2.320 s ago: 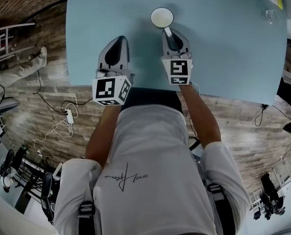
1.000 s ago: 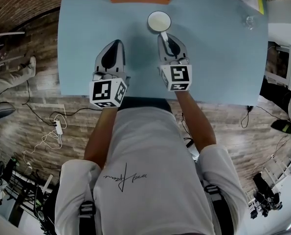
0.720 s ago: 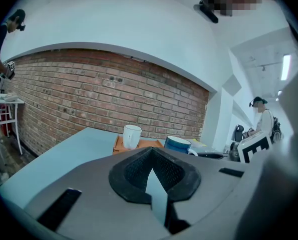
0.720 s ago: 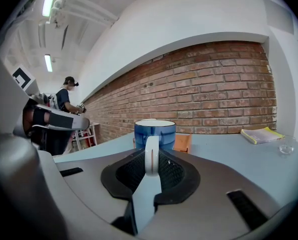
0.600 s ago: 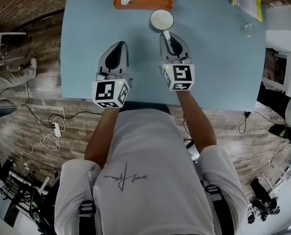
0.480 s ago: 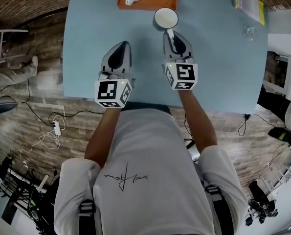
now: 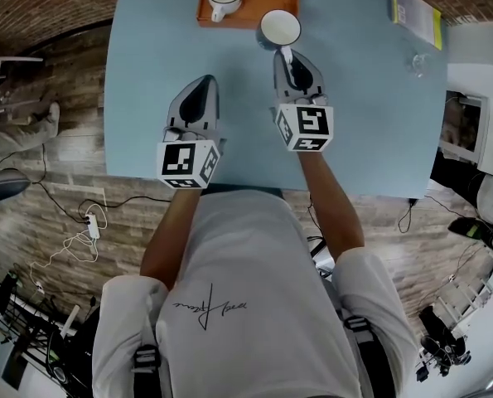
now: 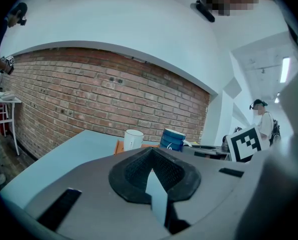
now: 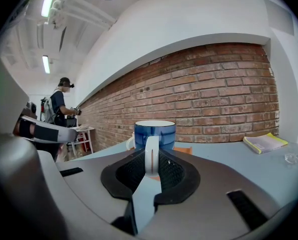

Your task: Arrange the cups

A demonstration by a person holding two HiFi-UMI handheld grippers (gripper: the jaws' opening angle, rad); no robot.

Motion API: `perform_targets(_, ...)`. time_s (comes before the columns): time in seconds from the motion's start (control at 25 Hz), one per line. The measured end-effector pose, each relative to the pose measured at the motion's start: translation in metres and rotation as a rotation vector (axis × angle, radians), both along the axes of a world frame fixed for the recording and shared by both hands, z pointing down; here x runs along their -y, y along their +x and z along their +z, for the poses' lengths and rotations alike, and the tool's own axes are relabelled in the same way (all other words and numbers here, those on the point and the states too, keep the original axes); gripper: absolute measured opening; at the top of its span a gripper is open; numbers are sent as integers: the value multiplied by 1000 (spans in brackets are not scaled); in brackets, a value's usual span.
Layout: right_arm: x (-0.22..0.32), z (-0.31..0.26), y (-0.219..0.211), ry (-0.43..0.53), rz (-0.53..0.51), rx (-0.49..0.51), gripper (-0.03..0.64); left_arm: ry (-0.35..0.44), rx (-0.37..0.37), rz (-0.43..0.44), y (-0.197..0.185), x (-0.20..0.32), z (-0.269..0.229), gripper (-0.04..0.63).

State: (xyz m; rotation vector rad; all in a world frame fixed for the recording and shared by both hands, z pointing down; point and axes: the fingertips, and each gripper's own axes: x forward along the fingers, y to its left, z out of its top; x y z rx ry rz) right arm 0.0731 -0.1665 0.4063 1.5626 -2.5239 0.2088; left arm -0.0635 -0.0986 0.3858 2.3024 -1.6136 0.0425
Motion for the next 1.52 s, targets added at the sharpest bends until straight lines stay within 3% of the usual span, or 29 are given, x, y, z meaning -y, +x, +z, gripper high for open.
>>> perform_targets(0.72,43,0,4,1,71,-14,60,-2,-52,-35,-20,17,-2,9)
perform_targets(1.0,56,10,2,-11,86,-31,60,-1,-20,-12,-23,22,1,9)
perform_targets(1.52,84,27,1,-35,127,-32,60,-41,-59,7,-20,37,9,8)
